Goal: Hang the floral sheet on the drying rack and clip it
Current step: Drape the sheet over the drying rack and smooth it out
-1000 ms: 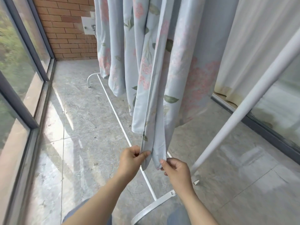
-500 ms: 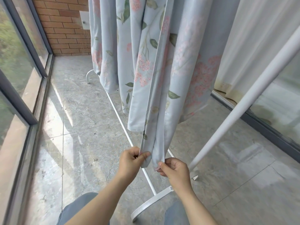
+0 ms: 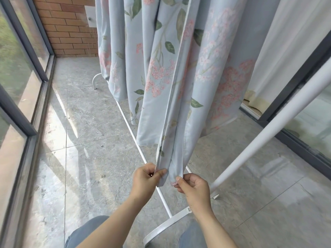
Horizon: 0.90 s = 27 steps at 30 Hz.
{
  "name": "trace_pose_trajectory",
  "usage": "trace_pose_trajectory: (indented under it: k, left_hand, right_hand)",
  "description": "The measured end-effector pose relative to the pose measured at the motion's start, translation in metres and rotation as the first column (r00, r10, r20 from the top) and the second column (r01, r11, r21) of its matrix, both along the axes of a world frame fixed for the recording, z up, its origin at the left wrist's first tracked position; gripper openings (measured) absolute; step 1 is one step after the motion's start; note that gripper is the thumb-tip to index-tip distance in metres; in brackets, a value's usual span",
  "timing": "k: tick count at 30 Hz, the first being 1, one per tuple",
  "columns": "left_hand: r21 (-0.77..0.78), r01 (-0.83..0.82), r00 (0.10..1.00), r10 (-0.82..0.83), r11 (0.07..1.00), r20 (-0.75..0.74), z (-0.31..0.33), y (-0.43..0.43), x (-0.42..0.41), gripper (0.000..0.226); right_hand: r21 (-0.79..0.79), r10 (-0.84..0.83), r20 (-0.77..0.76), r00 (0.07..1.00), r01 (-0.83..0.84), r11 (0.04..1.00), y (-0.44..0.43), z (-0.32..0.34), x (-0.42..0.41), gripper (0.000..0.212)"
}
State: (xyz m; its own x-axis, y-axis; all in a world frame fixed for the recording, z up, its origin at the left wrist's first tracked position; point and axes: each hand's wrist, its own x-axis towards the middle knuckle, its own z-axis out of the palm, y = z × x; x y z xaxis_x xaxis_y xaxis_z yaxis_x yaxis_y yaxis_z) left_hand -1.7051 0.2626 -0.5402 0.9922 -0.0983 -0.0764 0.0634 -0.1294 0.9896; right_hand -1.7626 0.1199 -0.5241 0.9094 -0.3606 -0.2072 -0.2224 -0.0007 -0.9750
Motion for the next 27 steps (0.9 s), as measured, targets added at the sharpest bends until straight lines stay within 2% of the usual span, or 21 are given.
trace_pose_trajectory:
  k: [3,7,10,13,18,27]
  left_hand:
    - [0.025,-0.006,0.998,0.008,1.0,-0.063,0.011,-0.002,0.004,0.042]
    - [0.122,0.023,0.983,0.0,0.992,-0.184,0.048,0.005,0.003,0.04]
    - [0.192,0.09,0.968,-0.04,0.977,-0.247,0.084,0.016,-0.006,0.007]
    - [0.257,0.086,0.952,-0.003,0.963,-0.306,0.124,0.028,-0.019,0.026]
    - [0.254,0.052,0.936,0.041,0.966,-0.348,0.214,0.037,-0.036,0.02]
    - [0.226,0.059,0.948,0.016,0.972,-0.317,0.42,0.048,-0.066,0.009]
  right_hand:
    - [-0.016,-0.01,-0.029,1.0,0.01,1.0,-0.001,0.004,0.006,0.011]
    - [-0.049,-0.008,-0.161,0.987,0.0,0.999,-0.003,0.025,0.005,0.002]
    - [-0.081,-0.025,-0.268,0.963,0.003,0.997,0.0,0.054,-0.004,0.018]
    - [-0.093,-0.089,-0.309,0.947,0.063,0.994,0.004,0.095,-0.015,0.025]
    - [-0.064,-0.076,-0.325,0.943,0.058,0.996,0.007,0.196,-0.029,0.015]
    - [-0.036,-0.047,-0.291,0.956,0.038,0.999,0.012,0.41,-0.06,0.011]
